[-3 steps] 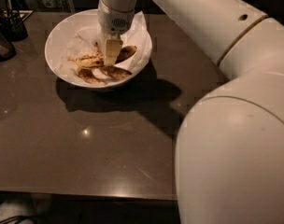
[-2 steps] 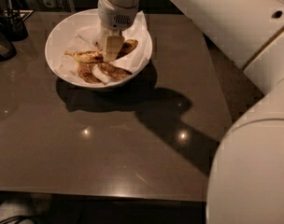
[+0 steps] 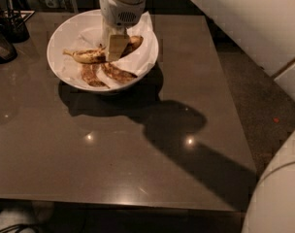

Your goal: Pick banana from white bowl

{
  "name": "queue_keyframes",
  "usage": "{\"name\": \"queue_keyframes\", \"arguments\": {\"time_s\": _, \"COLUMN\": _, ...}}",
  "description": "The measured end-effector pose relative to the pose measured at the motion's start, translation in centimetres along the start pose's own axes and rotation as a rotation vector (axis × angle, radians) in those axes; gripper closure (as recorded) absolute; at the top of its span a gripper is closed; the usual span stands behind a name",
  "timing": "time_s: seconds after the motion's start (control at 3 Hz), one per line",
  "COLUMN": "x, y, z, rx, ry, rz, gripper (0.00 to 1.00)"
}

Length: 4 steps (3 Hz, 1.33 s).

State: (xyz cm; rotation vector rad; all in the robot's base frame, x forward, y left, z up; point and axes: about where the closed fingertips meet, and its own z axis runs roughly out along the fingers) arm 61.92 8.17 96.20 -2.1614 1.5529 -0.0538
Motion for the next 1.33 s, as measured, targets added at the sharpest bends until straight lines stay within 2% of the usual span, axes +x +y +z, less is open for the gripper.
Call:
{"name": "queue_keyframes", "arguments": {"time_s": 0.33, "x": -1.4, "y": 1.2, "z": -0.9, "rx": 0.002, "ry": 0.026, "rz": -0.003, "gripper": 1.0}}
{"name": "queue_keyframes", "arguments": {"time_s": 0.67, "x": -3.3, "y": 4.0, "z": -2.8, "rx": 0.008, "ry": 0.026, "rz": 0.023, "gripper": 1.0}}
{"name": "queue_keyframes", "arguments": {"time_s": 1.0, "x": -6.4, "y": 8.8, "z": -5.4, "rx": 0.005, "ry": -0.001, "rz": 0.098, "gripper": 1.0}}
{"name": "queue_keyframes", "arguments": {"time_s": 1.33, "x": -6.4, "y": 8.8, "z": -5.4, "rx": 0.005, "ry": -0.001, "rz": 0.098, "gripper": 1.0}}
